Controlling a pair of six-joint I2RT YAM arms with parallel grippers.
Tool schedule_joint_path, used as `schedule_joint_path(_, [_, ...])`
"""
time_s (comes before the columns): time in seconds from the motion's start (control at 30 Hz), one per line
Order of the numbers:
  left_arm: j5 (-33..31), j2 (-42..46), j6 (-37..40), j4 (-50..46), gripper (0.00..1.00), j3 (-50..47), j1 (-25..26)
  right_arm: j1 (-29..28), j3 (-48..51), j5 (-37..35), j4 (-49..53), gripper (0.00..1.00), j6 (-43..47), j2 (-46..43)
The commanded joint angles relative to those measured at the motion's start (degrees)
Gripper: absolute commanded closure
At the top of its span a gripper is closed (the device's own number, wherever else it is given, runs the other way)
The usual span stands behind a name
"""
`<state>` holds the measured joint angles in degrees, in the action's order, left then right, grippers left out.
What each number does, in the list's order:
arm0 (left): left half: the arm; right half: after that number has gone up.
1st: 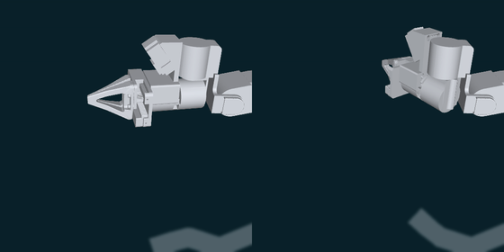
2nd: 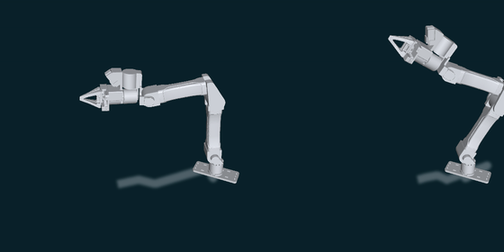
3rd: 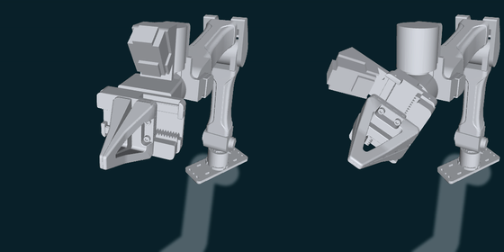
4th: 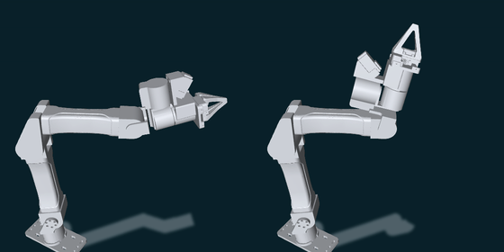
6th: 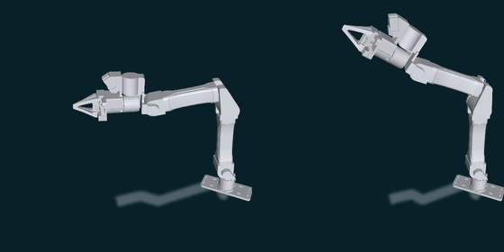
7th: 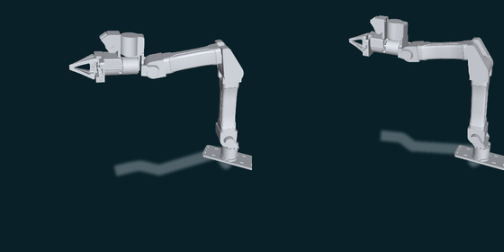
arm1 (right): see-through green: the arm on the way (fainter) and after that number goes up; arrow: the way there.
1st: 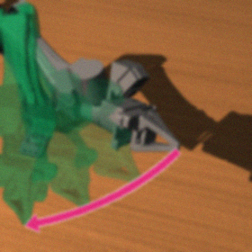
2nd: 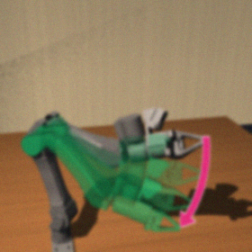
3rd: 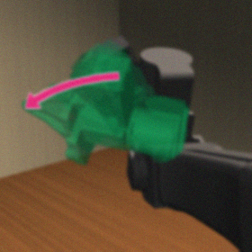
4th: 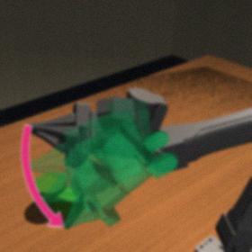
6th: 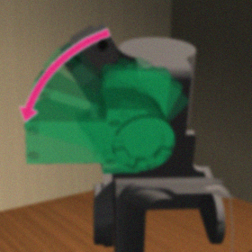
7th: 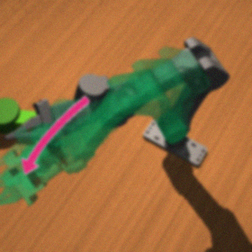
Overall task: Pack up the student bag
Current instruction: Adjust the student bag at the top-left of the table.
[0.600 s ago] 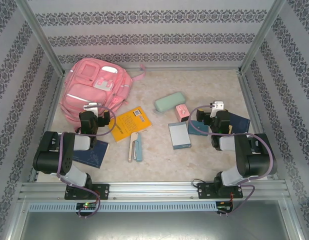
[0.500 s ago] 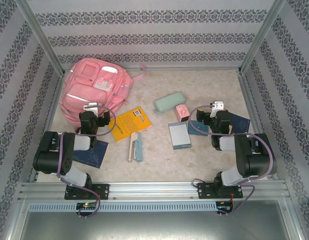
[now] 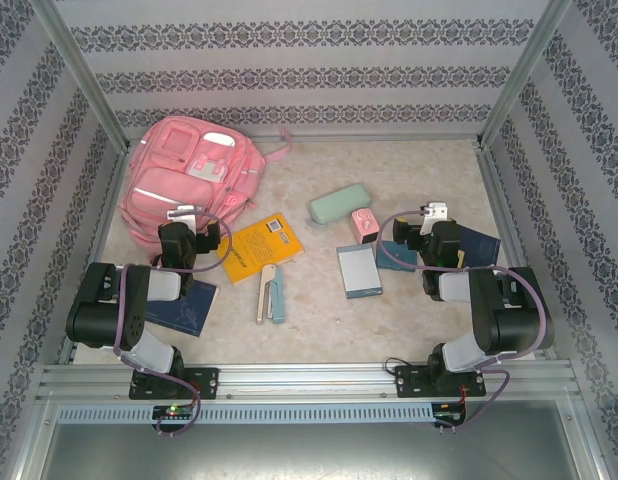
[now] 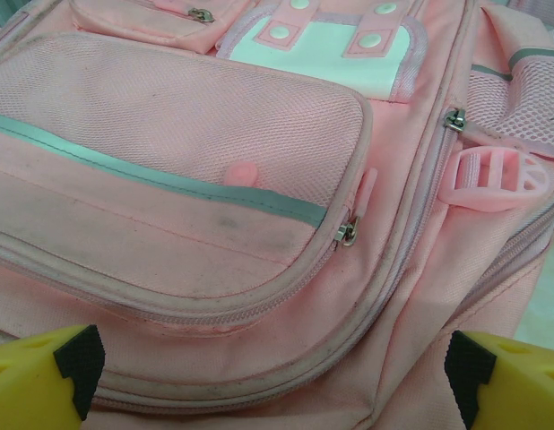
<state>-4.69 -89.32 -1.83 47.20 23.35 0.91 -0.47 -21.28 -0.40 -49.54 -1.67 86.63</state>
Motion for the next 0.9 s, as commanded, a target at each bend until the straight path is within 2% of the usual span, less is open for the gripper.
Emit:
schedule_joint_path(0.0, [0.5, -0.1, 0.7, 1.4, 0.01, -0.1, -0.1, 0.5, -1.1, 0.8, -0.8, 0.02, -0.2, -0.4])
schedule_joint_path(0.2, [0.9, 0.0, 0.6, 1.2, 0.01, -0.1, -0.4, 0.5, -1.2, 0.8, -0.7, 0.02, -0.2, -0.2])
schedule_joint_path(0.27, [0.6, 1.6, 0.5, -2.2, 0.0, 1.1, -0.4, 0.5, -1.1, 0.8, -0.7, 0.02, -0.1, -0.4])
schedule_joint_path(0.33, [-1.7, 5.5, -0.9, -14.8, 0.01, 5.8, -0.4, 0.4, -0.6, 0.2, -1.5, 0.02, -0.1, -0.9])
schedule_joint_path(0.37, [-4.5, 7.1, -2.5, -24.5, 0.0, 10.2, -0.3, 0.3, -0.2, -0.5, -1.0, 0.02, -0.3, -2.1])
schedule_joint_path(0.47, [-9.9, 9.0, -7.9, -45.7, 0.01, 22.3, -0.4, -0.2, -0.3, -4.2, 4.3, 0.02, -0.8, -8.5])
schedule_joint_path(0.53, [-7.8, 8.7, -11.9, -56.7, 0.01, 29.4, -0.6, -0.3, -1.2, -6.5, 10.0, 0.02, -1.9, -13.1])
schedule_joint_path(0.6, [-4.7, 7.1, -15.5, -65.9, 0.01, 36.4, -0.6, 0.3, -6.6, -8.0, 26.7, 0.02, -8.5, -19.0])
schedule_joint_path(0.67, [-1.7, 5.1, -17.2, -70.7, 0.01, 41.4, -0.6, 0.3, -11.5, -6.9, 36.5, 0.02, -12.4, -22.1])
schedule_joint_path(0.73, [2.7, 3.2, -17.3, -71.1, 0.0, 44.3, -0.6, 0.5, -13.4, -6.8, 40.8, 0.02, -19.3, -24.7])
schedule_joint_path(0.87, [10.1, -1.6, -16.4, -68.7, 0.04, 48.6, -0.3, 1.7, -12.5, -3.8, 40.3, 0.02, -28.5, -29.0])
